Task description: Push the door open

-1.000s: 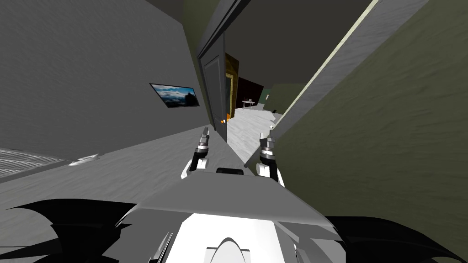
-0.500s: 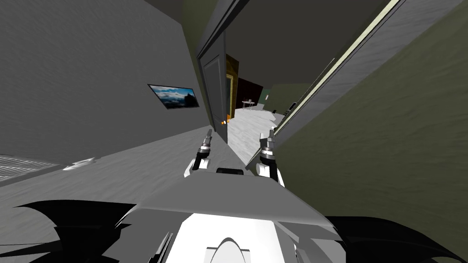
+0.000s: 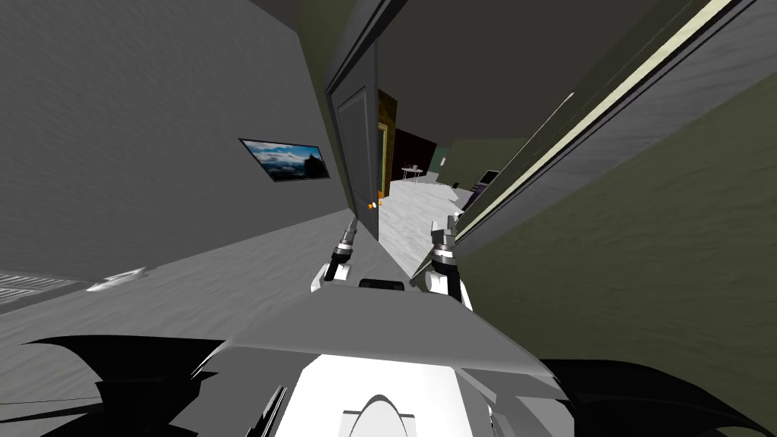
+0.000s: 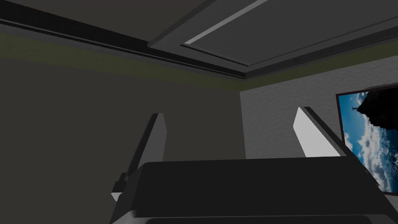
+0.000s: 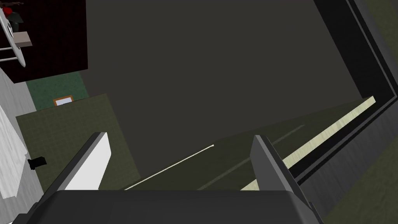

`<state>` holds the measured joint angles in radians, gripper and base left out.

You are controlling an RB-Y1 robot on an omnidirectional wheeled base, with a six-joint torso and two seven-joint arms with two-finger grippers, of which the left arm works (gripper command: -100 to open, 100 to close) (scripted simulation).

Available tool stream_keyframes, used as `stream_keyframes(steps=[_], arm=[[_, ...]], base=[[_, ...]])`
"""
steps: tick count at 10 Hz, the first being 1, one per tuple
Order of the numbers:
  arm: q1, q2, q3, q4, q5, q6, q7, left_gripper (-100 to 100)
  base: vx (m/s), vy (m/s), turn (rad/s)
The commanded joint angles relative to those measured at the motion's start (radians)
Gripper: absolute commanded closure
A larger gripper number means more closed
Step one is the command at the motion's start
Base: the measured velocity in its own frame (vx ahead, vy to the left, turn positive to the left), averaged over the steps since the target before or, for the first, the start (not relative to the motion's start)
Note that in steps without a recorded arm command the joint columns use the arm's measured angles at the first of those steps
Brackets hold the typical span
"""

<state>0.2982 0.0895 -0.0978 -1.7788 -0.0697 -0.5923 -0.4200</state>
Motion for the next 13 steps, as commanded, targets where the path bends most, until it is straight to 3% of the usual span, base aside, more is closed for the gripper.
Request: stream_keyframes(steps=[1,13], arm=[[-0.011,0.007,-0.007,0.03,-0.012,-0.009,-0.022,-100],[-0.107,0.035,-0.068,0.287,-0.104,-0.089,-0.191,-100]], base=[[0.106,0.067,-0.015],[0.096,0.077,-0.016]])
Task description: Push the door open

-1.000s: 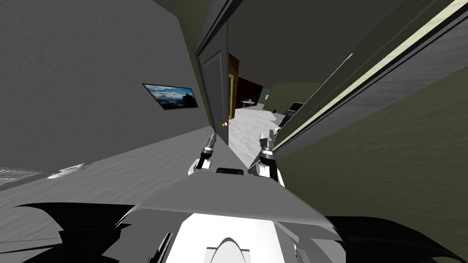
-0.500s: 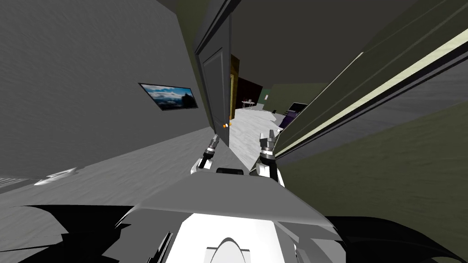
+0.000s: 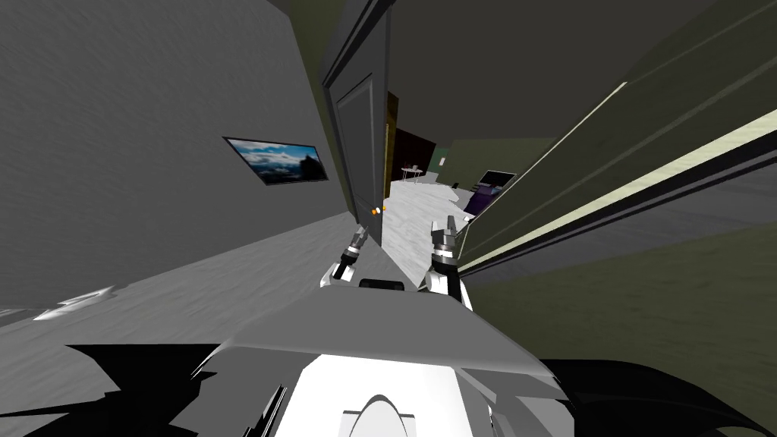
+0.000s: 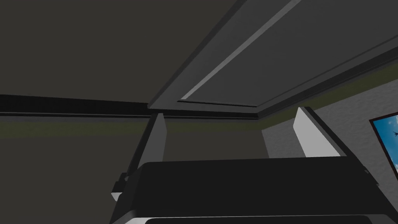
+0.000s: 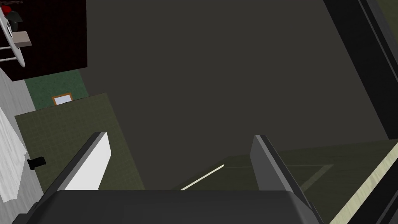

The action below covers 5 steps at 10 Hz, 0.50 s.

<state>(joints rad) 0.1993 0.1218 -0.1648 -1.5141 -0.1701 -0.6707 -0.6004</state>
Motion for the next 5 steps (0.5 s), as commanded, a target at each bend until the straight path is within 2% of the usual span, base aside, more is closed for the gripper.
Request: stream_keyframes(steps=[1,5], arm=[[-0.017,0.004,-0.007,0.044,-0.012,-0.018,-0.024,-100],[-0.049,0.012,-0.027,0.131,-0.043,-0.045,-0.081,-100]], base=[[0.087,0.069,-0.015],[0.095,0.072,-0.015]])
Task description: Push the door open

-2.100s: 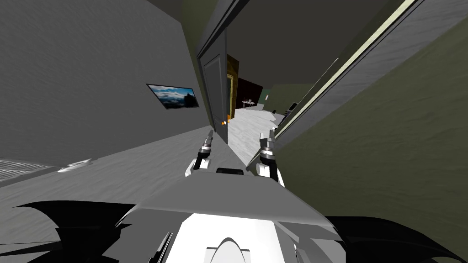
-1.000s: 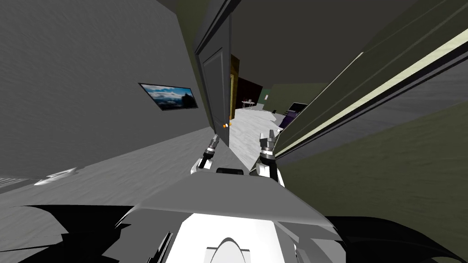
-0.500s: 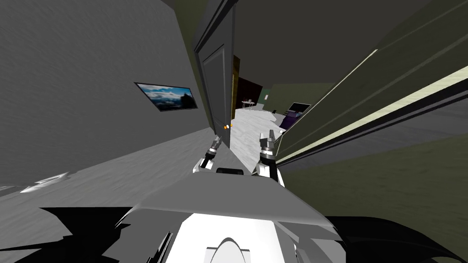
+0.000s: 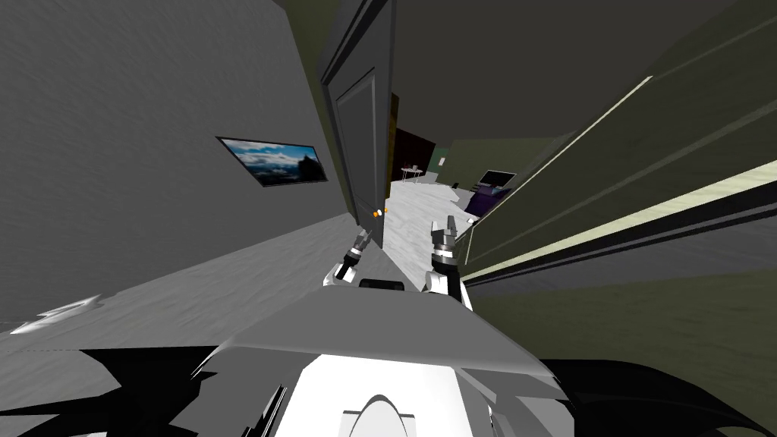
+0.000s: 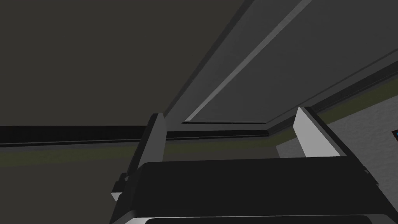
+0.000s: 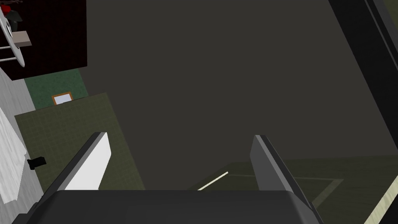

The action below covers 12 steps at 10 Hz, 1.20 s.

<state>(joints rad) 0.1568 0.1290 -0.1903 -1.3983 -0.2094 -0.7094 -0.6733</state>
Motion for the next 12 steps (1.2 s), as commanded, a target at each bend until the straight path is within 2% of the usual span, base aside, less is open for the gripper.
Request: stream_keyframes(steps=[1,11,12], arm=[[-0.015,0.006,-0.007,0.036,-0.011,-0.013,-0.022,-100],[-0.092,0.02,-0.055,0.241,-0.085,-0.077,-0.156,-100],[-0.106,0.022,-0.065,0.28,-0.1,-0.089,-0.182,-100]], base=[[0.085,0.087,-0.02],[0.095,0.074,-0.015],[0.1,0.112,-0.021]])
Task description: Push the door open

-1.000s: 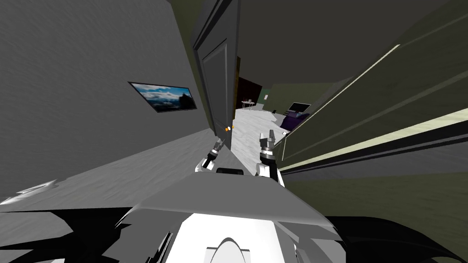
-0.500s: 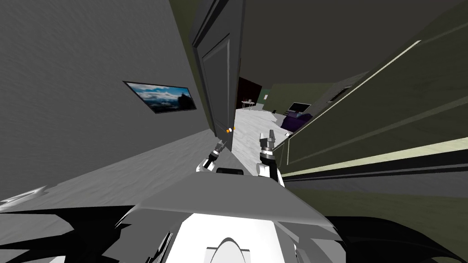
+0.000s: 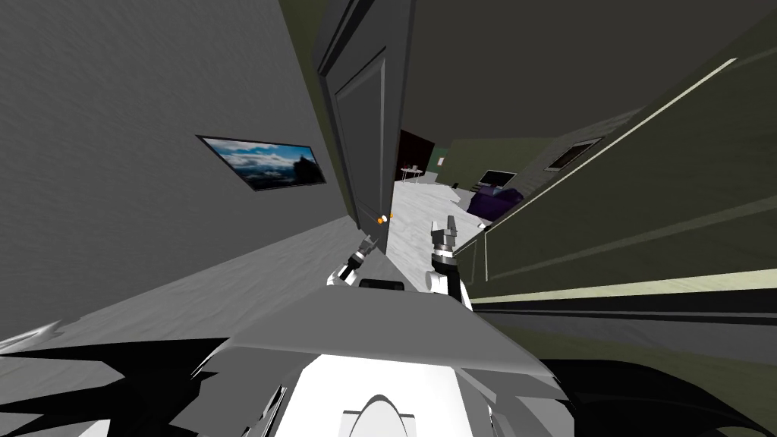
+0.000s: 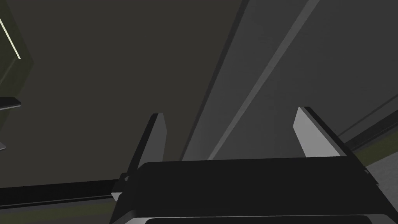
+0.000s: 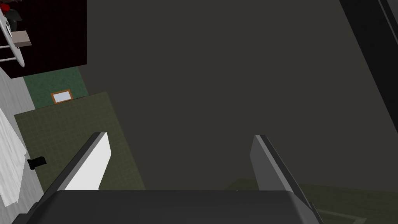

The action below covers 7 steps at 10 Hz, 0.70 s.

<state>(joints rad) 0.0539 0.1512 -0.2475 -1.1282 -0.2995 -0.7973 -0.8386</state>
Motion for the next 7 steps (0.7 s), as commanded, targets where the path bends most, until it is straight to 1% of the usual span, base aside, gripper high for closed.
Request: stream_keyframes(steps=[1,2,3,5,6,7], arm=[[-0.01,0.001,-0.012,0.028,-0.016,-0.007,-0.028,-100],[-0.024,0.002,-0.02,0.064,-0.029,-0.018,-0.052,-100],[-0.03,0.003,-0.025,0.082,-0.035,-0.023,-0.064,-100],[-0.044,0.005,-0.033,0.118,-0.048,-0.035,-0.087,-100],[-0.055,0.006,-0.041,0.149,-0.059,-0.044,-0.108,-100],[-0.061,0.007,-0.044,0.164,-0.065,-0.049,-0.118,-100]], base=[[0.117,0.111,-0.026],[0.147,0.124,-0.021],[0.143,0.12,-0.02],[0.135,0.058,-0.01],[0.135,0.079,-0.016],[0.121,0.092,-0.02]])
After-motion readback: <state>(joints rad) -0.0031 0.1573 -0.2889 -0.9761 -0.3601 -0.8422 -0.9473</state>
